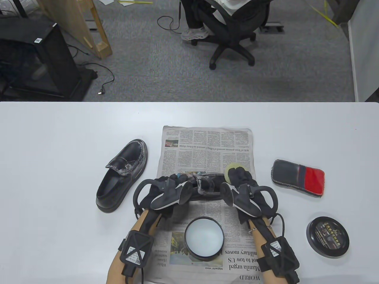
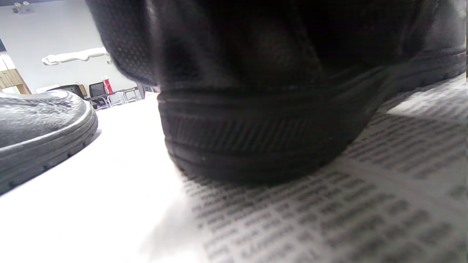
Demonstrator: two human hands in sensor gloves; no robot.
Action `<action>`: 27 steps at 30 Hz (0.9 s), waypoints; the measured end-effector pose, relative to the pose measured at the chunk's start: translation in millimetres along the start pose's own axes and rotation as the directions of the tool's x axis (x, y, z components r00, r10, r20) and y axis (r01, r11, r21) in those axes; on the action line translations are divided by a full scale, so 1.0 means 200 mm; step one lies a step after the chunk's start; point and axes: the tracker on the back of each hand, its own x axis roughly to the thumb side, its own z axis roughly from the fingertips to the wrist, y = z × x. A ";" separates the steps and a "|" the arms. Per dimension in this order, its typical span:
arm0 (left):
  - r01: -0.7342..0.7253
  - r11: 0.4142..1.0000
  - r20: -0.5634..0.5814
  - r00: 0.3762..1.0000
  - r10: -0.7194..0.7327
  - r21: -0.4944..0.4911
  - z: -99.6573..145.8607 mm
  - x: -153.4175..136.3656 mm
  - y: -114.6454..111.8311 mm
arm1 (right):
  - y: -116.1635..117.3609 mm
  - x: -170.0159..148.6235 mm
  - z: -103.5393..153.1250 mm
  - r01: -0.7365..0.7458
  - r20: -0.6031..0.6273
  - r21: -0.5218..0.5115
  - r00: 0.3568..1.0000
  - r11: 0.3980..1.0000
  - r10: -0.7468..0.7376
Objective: Dip and apply leather care cream with polishing sponge on shoes
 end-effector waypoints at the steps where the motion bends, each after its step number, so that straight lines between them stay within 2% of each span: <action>1: 0.002 1.000 -0.002 1.000 -0.002 0.000 0.00 0.00 0.00 | 0.00 0.00 0.02 -0.001 0.010 -0.001 1.000 1.000 0.001; 8: -0.003 1.000 0.006 1.000 0.003 0.005 0.00 0.00 0.00 | -0.06 0.06 0.19 -0.038 0.139 -0.060 0.989 0.997 0.046; 13: -0.009 1.000 0.017 1.000 0.009 -0.003 0.00 0.00 0.00 | -0.09 0.12 0.12 0.061 0.133 -0.088 0.990 0.994 -0.050; 19: -0.010 1.000 0.012 1.000 0.010 0.004 0.00 0.00 0.00 | -0.03 0.04 -0.05 0.066 -0.013 -0.006 0.998 0.998 -0.066; 23: 0.001 1.000 0.000 1.000 -0.001 0.009 0.01 0.00 0.00 | 0.01 -0.02 -0.03 0.042 -0.033 0.017 0.999 0.999 -0.041; 27: -0.005 1.000 0.001 1.000 0.005 0.008 0.01 0.00 0.00 | -0.01 -0.02 0.07 0.003 0.031 0.009 0.999 1.000 -0.003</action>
